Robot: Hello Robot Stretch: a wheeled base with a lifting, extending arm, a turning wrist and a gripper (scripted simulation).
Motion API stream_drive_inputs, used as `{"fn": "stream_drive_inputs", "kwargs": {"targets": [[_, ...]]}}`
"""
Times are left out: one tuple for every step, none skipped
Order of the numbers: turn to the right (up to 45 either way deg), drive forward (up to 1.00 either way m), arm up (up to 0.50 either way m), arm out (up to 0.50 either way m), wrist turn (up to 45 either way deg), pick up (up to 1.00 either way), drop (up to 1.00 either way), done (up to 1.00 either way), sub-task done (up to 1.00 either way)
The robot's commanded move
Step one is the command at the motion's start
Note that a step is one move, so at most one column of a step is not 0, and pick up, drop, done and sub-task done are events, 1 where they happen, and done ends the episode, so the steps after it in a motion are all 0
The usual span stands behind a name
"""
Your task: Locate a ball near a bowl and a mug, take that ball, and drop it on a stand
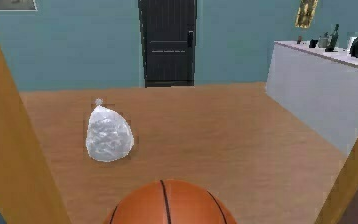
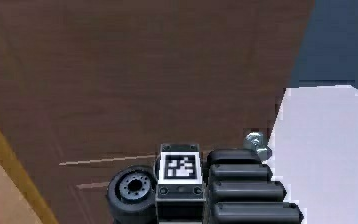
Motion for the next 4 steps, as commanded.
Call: {"fn": "stream_drive_inputs", "kwargs": {"targets": [[0.0, 0.35, 0.0, 0.0, 0.0, 0.0, 0.0, 0.0, 0.0], [-33.0, 0.0, 0.0, 0.0, 0.0, 0.0, 0.0, 0.0, 0.0], [0.0, 0.65, 0.0, 0.0, 0.0, 0.0, 0.0, 0.0, 0.0], [45.0, 0.0, 0.0, 0.0, 0.0, 0.0, 0.0, 0.0, 0.0]]}}
